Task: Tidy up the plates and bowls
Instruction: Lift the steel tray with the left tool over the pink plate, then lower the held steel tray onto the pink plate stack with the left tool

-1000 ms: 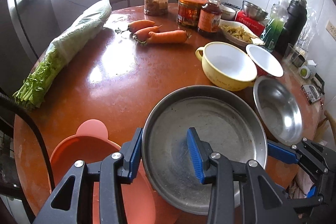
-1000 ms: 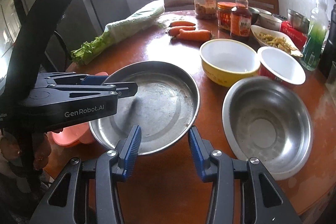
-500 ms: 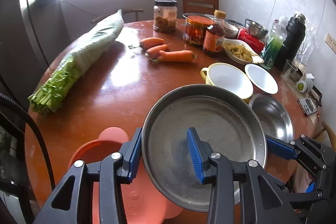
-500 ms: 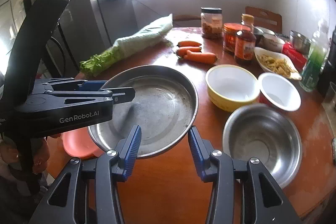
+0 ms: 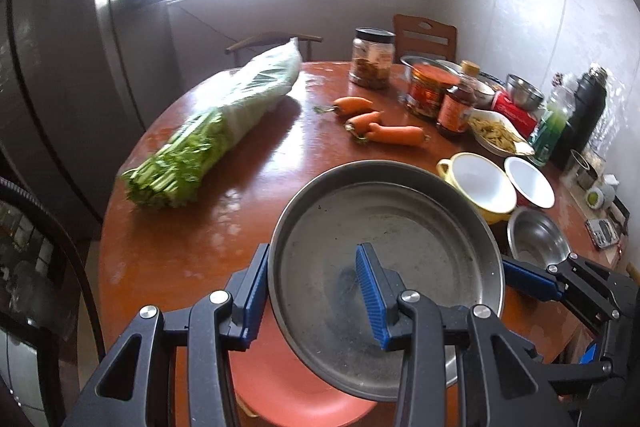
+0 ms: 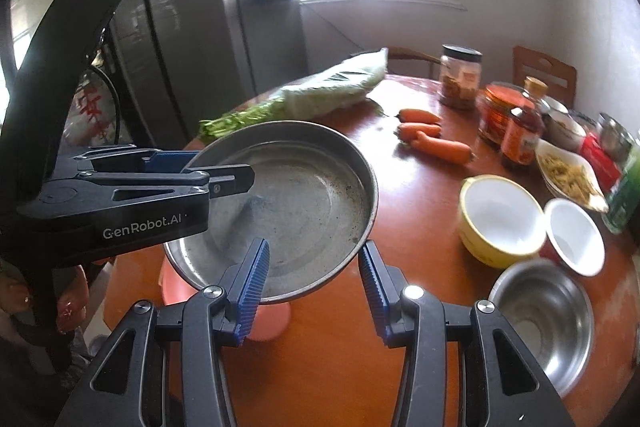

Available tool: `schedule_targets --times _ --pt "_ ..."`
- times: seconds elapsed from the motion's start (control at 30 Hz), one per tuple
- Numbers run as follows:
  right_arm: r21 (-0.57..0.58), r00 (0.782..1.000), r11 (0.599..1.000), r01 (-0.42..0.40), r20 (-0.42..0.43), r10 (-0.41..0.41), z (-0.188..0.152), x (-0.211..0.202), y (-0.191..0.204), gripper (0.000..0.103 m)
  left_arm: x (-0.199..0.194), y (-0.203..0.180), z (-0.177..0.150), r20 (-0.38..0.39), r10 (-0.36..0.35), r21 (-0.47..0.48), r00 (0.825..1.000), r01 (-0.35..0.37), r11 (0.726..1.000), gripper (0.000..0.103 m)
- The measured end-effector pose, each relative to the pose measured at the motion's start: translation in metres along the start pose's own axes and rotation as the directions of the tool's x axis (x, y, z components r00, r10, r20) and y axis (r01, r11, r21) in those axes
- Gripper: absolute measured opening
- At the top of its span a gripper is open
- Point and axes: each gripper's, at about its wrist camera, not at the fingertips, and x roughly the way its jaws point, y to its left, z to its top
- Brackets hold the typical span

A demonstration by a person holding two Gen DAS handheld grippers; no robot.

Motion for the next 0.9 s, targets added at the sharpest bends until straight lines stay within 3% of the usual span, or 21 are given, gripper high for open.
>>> schedule_targets --times 0.37,0.9 --pt "-0.055 0.999 0.998 -0.036 -0.018 0.035 0.007 0.02 0.025 0.048 0.001 0.028 -0.012 -0.001 0.031 -0.037 1.0 -0.031 0.999 0.042" --pt "-0.098 0.991 0.991 -0.088 -0.112 0.077 -0.006 0.059 0.049 0.048 0.025 0.059 -0.044 -0.093 0.066 -0.08 0.993 -0.074 0.994 0.042"
